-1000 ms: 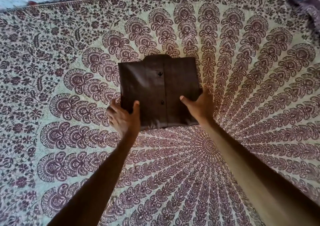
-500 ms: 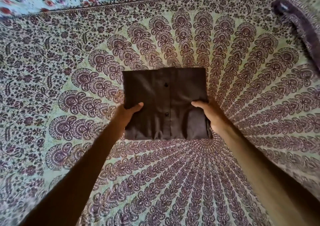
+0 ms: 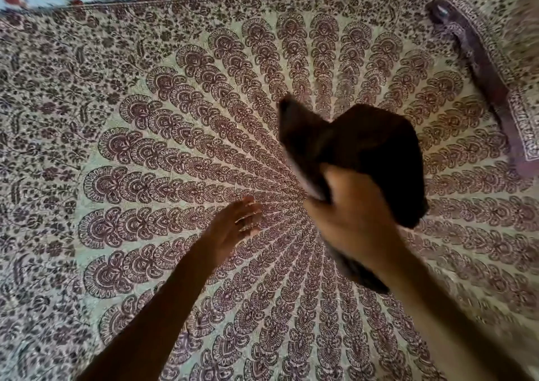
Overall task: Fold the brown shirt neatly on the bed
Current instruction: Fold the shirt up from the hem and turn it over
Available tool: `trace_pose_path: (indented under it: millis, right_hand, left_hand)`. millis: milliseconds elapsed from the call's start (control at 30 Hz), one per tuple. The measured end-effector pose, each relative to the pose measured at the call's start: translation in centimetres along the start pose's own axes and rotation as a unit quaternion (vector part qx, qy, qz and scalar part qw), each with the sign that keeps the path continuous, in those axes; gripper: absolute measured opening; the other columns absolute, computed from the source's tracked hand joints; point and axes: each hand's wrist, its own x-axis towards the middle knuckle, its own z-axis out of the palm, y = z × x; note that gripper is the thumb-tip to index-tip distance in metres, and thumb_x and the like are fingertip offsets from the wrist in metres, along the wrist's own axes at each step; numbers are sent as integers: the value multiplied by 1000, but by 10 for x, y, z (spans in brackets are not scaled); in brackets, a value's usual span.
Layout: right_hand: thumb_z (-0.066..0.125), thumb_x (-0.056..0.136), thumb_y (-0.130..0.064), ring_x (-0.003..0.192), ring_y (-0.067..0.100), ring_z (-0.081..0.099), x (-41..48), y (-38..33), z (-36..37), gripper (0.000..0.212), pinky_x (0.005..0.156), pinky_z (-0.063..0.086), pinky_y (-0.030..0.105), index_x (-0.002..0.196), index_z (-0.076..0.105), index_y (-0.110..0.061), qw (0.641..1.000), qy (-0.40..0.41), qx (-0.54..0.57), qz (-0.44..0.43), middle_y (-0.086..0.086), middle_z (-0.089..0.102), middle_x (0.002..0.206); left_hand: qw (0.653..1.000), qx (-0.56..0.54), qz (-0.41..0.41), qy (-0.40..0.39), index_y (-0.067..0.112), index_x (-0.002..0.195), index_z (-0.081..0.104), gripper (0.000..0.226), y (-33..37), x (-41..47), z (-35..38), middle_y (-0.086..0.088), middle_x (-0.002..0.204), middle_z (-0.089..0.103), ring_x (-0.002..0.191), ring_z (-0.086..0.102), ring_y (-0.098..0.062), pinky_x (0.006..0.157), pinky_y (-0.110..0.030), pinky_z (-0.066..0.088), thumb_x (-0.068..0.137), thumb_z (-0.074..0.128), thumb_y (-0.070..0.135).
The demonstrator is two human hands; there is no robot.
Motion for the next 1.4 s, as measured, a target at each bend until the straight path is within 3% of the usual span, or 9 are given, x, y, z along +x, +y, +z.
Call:
trace_pose_path:
  millis: [200, 400, 533, 633, 767, 933, 1133, 1300, 1400]
  right_hand:
    - [62, 88, -25, 79, 26, 69, 28, 7, 162, 17, 70, 57, 36, 99, 56, -15, 992, -77, -81, 60, 3, 69, 89]
    - [59, 90, -24, 87, 32, 70, 33, 16, 244, 38, 65, 51, 33, 122, 50, -5, 987, -133, -74, 59, 9, 69, 96]
    - [61, 87, -33, 87, 23, 68, 36, 25, 225, 31, 66, 50, 28, 113, 59, -19, 981, -184, 1, 64, 2, 70, 97]
    - [52, 89, -29, 93, 16, 67, 38, 57, 185, 22, 77, 52, 31, 106, 65, -25, 996, -21, 67, 54, -4, 71, 105]
    - [53, 90, -11, 98, 15, 58, 51, 137, 131, 28, 85, 50, 37, 115, 61, -18, 975, 188, 37, 113, 0, 64, 107]
    - [51, 86, -62, 91, 30, 62, 89, 209, 116, 58, 74, 50, 39, 114, 62, -13, 982, -25, -43, 182, 9, 66, 101]
    - [58, 96, -34, 98, 32, 65, 69, 197, 125, 34, 78, 50, 37, 115, 62, -6, 966, -113, 81, 220, 15, 68, 104]
    - [50, 91, -48, 74, 26, 61, 30, 195, 144, 45, 51, 32, 14, 97, 67, -7, 977, -34, 67, 198, 6, 65, 80]
    - [63, 93, -26, 71, 17, 61, 22, 200, 138, 18, 49, 35, 7, 97, 72, -10, 975, 41, 65, 208, 3, 71, 84]
  left_hand:
    - [996, -62, 4, 62, 13, 95, 62, 33, 1, -5, -29, -2, 86, 70, 72, 67, -15, 66, -31, 50, 98, 45, 41]
    - [985, -20, 19, 168, 11, 109, 60, 47, 2, 6, -56, -9, 96, 67, 87, 62, -24, 66, -33, 49, 97, 41, 52]
    - [963, 82, 58, 248, 8, 126, 51, 62, 0, 20, -51, -19, 119, 64, 103, 63, -34, 75, -45, 57, 79, 73, 42]
    - [911, 237, 85, 327, 12, 134, 28, 83, -12, 25, -37, -20, 129, 53, 115, 54, -41, 97, -52, 47, 72, 81, 28]
    - [862, 316, 157, 364, 8, 130, 26, 72, -34, 28, -23, -19, 126, 53, 112, 53, -40, 93, -48, 46, 78, 75, 22]
    - [860, 286, 134, 401, 4, 123, 41, 54, -34, 34, -21, -23, 120, 59, 110, 56, -39, 83, -40, 44, 82, 73, 17]
    - [847, 312, 148, 403, 8, 111, 57, 36, -11, 38, -45, -13, 109, 67, 99, 63, -28, 75, -31, 45, 79, 74, 6]
    - [828, 398, 132, 372, 11, 106, 59, 32, 10, 43, -69, -16, 113, 63, 107, 58, -34, 82, -41, 47, 79, 75, 20]
    - [765, 479, 155, 401, 12, 112, 56, 38, 4, 37, -65, -20, 127, 49, 121, 44, -37, 95, -48, 41, 82, 71, 29]
